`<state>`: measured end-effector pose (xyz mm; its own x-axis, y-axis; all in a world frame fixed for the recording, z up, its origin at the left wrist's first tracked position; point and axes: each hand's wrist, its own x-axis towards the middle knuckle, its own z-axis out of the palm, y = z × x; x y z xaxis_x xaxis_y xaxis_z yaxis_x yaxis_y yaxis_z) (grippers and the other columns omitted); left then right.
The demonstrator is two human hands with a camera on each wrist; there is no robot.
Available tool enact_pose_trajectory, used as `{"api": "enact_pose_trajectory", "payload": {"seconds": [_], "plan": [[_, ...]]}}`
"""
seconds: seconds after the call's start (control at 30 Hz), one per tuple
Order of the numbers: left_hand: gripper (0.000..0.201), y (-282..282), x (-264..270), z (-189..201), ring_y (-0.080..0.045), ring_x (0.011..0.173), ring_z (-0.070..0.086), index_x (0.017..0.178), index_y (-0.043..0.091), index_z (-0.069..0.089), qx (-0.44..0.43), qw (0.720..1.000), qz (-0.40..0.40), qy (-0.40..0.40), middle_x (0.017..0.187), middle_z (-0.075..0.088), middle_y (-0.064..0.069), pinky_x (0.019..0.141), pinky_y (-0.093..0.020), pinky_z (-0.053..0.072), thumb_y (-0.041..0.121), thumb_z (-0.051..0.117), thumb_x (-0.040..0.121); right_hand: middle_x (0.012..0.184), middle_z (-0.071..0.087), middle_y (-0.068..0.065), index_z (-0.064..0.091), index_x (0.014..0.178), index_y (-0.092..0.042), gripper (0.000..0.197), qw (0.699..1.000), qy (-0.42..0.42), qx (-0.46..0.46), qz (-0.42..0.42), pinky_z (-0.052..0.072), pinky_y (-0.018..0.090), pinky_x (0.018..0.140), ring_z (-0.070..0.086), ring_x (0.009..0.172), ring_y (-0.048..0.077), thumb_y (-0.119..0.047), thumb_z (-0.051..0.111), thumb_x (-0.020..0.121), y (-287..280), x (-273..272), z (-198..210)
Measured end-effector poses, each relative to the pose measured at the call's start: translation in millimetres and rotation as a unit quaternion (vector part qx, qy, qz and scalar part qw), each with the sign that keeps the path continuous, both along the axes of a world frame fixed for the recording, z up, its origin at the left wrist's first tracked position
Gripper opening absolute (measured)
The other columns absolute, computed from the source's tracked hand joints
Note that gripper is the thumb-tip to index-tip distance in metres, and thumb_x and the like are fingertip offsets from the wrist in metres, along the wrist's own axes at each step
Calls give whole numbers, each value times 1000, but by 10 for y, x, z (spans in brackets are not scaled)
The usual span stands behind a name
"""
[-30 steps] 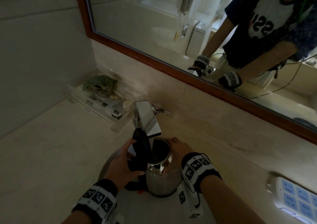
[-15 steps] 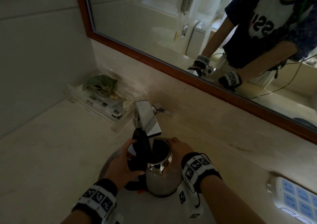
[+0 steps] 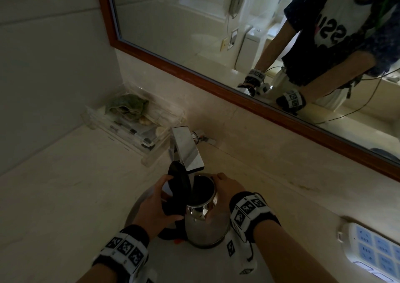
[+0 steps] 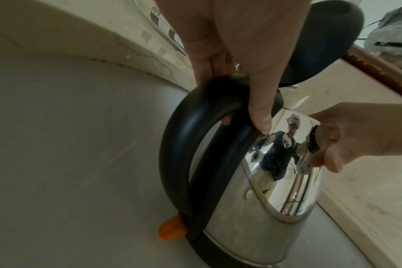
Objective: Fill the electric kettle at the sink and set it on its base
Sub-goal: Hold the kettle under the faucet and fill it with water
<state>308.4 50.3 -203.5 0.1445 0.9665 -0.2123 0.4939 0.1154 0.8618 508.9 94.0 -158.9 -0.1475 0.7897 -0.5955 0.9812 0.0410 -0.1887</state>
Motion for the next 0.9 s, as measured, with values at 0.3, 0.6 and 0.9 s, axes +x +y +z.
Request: {"api": "enact_pose_trajectory", "payload": {"seconds": [0.3,0.6,0.9], "plan": [[98,14,4,-29,-14,104,50,103,64,19,1,1000,4,-3,112,49,6,90,-33,43,10,85,55,150,29,10,25,147,-16,102,1000,-15,4,14,44,41,103,46,128,35,-38,83,66,10,14,-14],[96,7,5,-50,-10,99,48,104,61,18,8,1000,-8,-6,100,44,26,85,-27,39,10,84,57,144,33,7,30,144,-18,106,1000,-9,-3,8,48,43,101,49,125,32,-42,86,58,13,12,-19],[93,-2,14,1,-11,97,49,103,61,18,11,1000,-9,-7,100,48,22,83,-28,40,10,83,58,145,33,7,28,146,-19,106,1000,-9,0,10,47,43,102,48,126,33,-41,86,60,4,12,11]]}}
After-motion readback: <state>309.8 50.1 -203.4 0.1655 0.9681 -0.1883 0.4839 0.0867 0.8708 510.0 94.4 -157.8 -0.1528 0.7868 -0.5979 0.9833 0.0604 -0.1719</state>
